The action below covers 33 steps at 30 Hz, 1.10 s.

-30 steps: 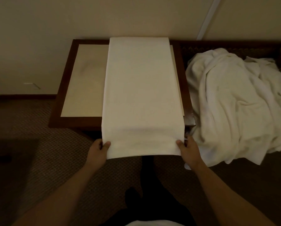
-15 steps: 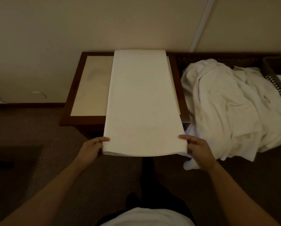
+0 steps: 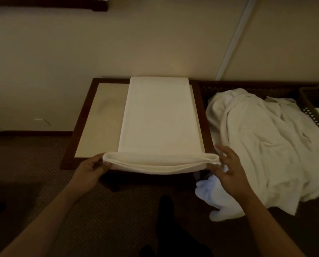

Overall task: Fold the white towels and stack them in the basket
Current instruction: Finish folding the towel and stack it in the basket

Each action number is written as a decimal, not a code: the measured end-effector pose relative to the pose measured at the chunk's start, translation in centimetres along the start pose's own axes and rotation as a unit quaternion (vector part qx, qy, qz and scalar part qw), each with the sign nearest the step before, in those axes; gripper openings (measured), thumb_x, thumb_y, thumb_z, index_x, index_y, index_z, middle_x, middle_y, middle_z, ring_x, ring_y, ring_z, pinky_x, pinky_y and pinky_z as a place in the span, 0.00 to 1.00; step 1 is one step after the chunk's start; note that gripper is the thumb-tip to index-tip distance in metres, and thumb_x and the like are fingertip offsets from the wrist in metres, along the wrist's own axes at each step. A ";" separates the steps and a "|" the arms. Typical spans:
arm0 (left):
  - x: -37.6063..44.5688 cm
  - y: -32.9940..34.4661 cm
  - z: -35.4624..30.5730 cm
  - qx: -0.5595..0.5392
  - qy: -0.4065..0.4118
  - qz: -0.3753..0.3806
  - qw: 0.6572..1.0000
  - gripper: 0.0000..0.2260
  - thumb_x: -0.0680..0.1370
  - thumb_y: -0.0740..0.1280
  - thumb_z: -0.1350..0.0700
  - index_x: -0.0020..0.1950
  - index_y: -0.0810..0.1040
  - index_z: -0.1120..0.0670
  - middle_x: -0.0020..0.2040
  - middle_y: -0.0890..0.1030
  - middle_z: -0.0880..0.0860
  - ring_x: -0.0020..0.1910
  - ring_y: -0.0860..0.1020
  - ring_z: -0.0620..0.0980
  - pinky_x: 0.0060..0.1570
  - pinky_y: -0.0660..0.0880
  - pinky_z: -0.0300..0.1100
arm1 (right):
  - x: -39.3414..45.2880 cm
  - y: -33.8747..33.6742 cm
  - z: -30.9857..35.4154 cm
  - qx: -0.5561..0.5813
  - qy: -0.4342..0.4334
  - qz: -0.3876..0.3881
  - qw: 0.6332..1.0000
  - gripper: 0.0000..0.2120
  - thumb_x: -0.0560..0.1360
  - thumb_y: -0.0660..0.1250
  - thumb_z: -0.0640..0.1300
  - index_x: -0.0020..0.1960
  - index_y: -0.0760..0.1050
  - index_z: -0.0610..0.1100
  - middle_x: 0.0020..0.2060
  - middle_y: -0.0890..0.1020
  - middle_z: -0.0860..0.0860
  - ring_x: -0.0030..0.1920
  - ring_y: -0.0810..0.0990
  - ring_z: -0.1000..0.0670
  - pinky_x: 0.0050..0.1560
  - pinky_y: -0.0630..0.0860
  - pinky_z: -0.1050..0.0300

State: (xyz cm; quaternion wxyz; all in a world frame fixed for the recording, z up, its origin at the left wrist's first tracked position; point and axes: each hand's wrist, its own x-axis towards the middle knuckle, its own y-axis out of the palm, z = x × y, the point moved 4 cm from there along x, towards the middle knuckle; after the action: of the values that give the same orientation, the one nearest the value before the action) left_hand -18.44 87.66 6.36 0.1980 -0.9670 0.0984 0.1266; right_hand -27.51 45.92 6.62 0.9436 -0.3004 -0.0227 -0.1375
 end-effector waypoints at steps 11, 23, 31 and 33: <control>24.1 2.4 -4.3 0.011 -0.074 -0.172 0.982 0.15 0.83 0.62 0.45 0.61 0.79 0.54 0.57 0.81 0.54 0.55 0.79 0.56 0.53 0.76 0.48 | 24.1 6.7 -4.2 0.010 0.186 0.019 0.982 0.16 0.80 0.64 0.61 0.53 0.75 0.48 0.44 0.77 0.53 0.45 0.77 0.51 0.47 0.71 0.56; 27.3 4.1 -2.9 0.164 -0.071 -0.185 0.966 0.13 0.83 0.63 0.47 0.60 0.77 0.55 0.49 0.78 0.50 0.48 0.75 0.52 0.48 0.68 0.44 | 27.1 9.7 -8.1 -0.042 0.232 0.005 0.972 0.17 0.79 0.67 0.56 0.61 0.72 0.46 0.53 0.80 0.48 0.54 0.79 0.43 0.50 0.71 0.54; 20.3 5.7 -1.7 0.196 -0.081 -0.120 0.970 0.21 0.84 0.60 0.44 0.74 0.65 0.50 0.56 0.79 0.54 0.53 0.78 0.57 0.53 0.75 0.51 | 19.4 9.1 -6.8 -0.149 0.289 0.083 0.942 0.33 0.76 0.62 0.68 0.71 0.60 0.48 0.62 0.79 0.45 0.60 0.79 0.39 0.61 0.75 0.44; 19.1 5.6 -0.3 0.190 -0.073 -0.114 0.972 0.19 0.84 0.60 0.47 0.73 0.64 0.51 0.57 0.81 0.59 0.49 0.78 0.55 0.50 0.75 0.49 | 17.3 9.2 -6.9 -0.198 0.267 0.071 0.940 0.31 0.78 0.61 0.66 0.71 0.61 0.47 0.58 0.81 0.42 0.56 0.81 0.37 0.58 0.76 0.44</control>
State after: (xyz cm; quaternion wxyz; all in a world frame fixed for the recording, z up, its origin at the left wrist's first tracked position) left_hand -1.58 79.81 -0.75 0.3977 -0.9047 -0.0047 0.1526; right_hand -8.60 44.87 -2.00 0.8436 -0.4343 0.2798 -0.1467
